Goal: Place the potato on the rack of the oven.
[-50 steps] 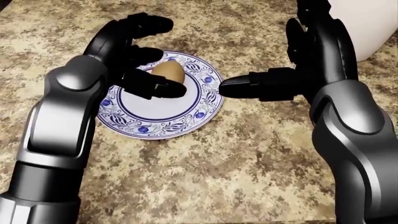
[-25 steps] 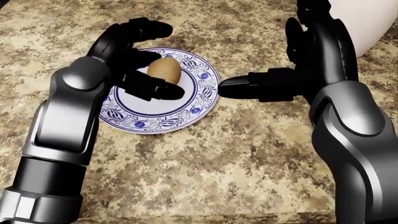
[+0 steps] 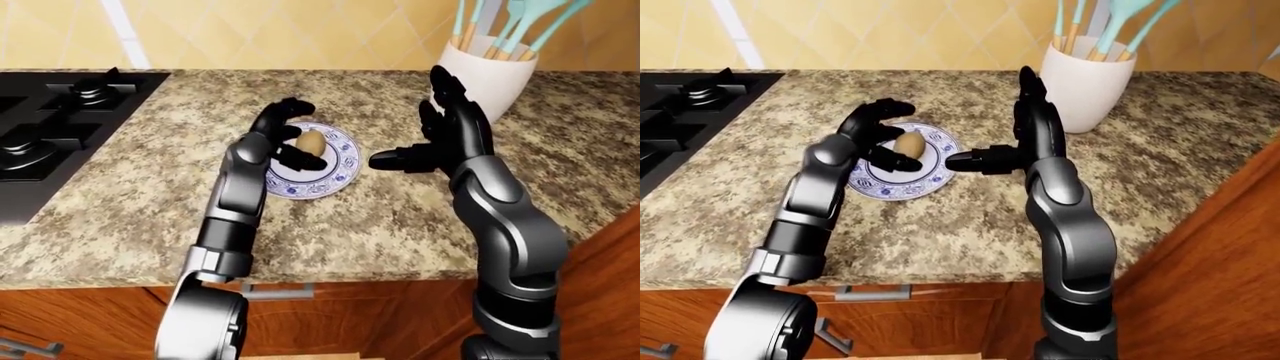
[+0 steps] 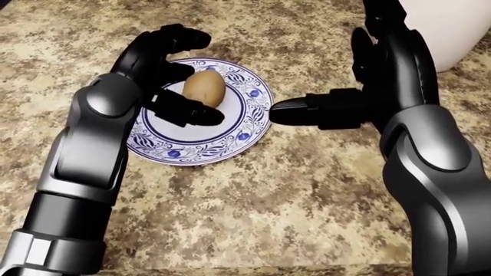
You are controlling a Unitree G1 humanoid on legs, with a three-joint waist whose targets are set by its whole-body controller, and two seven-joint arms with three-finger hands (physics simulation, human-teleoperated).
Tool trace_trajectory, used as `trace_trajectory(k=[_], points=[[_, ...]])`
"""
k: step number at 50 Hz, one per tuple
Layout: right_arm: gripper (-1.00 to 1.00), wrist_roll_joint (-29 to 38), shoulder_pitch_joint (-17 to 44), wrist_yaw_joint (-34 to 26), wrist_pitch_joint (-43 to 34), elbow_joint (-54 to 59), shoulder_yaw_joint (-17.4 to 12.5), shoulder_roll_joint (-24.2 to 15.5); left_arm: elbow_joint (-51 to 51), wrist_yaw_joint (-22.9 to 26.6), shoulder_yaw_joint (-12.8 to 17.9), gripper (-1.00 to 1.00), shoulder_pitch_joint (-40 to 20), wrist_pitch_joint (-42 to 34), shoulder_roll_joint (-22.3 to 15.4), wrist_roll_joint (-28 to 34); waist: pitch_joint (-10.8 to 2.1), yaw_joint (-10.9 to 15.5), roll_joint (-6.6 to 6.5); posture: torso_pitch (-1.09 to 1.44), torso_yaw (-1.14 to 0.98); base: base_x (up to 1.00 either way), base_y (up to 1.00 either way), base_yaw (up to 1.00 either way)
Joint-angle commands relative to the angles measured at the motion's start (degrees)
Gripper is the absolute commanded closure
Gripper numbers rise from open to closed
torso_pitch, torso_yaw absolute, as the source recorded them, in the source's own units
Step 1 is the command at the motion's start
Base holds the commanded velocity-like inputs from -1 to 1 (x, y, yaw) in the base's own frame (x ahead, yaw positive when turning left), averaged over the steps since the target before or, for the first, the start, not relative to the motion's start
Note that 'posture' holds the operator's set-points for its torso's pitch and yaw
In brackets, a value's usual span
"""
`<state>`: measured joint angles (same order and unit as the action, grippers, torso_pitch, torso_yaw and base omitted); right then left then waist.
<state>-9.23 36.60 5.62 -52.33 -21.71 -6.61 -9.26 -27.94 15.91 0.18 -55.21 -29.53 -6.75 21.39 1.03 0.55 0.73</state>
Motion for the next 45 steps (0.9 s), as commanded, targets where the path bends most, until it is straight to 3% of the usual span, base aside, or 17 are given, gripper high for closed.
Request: trace_trajectory(k=[1, 45], points=[[-1.00, 0.0, 1.7, 0.0, 1.9, -1.8, -0.4, -0.4, 2.2, -0.6, 0.2, -0.44, -2.1, 2.0, -0.2, 0.5, -1.67, 0.0, 0.07, 0.00, 0.00, 0.00, 0.00, 0.00], [-1.00, -0.3, 0.4, 0.4, 3.0, -1.8, -0.2, 0.1, -2.0, -4.2, -0.6, -0.15, -0.5, 8.8, 1.7, 4.2, -1.75, 0.0, 0.14, 0.00, 0.00, 0.00, 0.00, 0.00]])
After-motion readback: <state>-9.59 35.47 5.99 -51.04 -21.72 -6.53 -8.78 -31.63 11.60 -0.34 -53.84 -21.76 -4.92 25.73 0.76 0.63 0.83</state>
